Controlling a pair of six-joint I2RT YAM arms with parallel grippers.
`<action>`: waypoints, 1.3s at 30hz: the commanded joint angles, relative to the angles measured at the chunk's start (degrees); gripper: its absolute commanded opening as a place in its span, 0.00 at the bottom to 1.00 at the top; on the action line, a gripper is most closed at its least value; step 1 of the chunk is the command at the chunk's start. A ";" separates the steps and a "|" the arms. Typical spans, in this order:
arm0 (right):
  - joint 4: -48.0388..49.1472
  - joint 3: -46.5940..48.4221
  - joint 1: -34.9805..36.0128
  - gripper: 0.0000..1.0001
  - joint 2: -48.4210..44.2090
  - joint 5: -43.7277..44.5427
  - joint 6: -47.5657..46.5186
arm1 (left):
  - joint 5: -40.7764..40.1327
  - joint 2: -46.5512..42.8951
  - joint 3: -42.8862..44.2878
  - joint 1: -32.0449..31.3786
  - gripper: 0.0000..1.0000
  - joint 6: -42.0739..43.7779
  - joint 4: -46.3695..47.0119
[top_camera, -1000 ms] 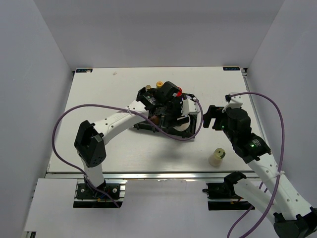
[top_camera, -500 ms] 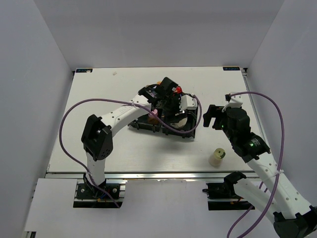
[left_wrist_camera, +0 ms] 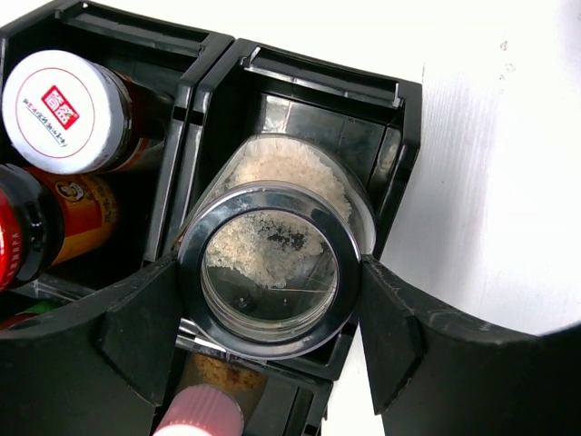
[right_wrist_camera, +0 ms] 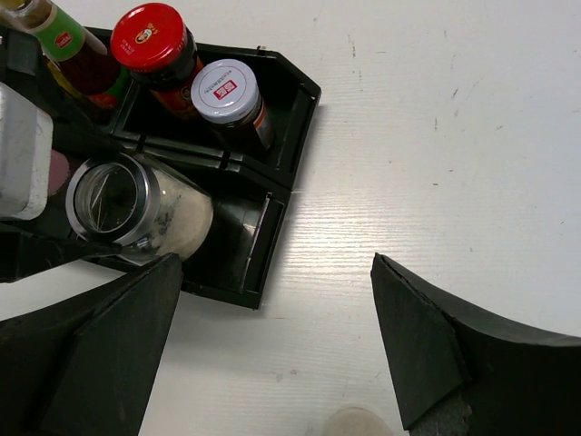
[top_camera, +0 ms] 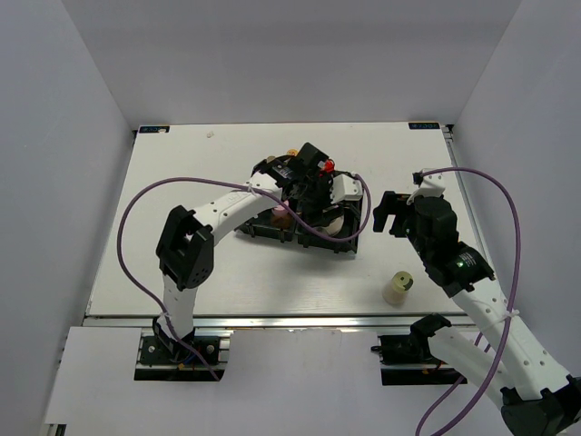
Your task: Organize the condiment bottles
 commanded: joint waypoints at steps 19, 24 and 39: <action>-19.35 6.61 -0.28 0.89 1.36 3.02 11.30 | 2.76 0.00 -2.27 0.15 0.62 0.41 3.83; -27.98 10.05 -0.28 0.89 2.41 1.87 13.06 | 1.62 -1.14 -4.55 0.06 0.80 0.24 5.15; -41.70 8.66 -0.28 0.89 3.82 -5.24 15.79 | 2.67 -6.42 -5.79 0.15 0.98 -1.43 9.37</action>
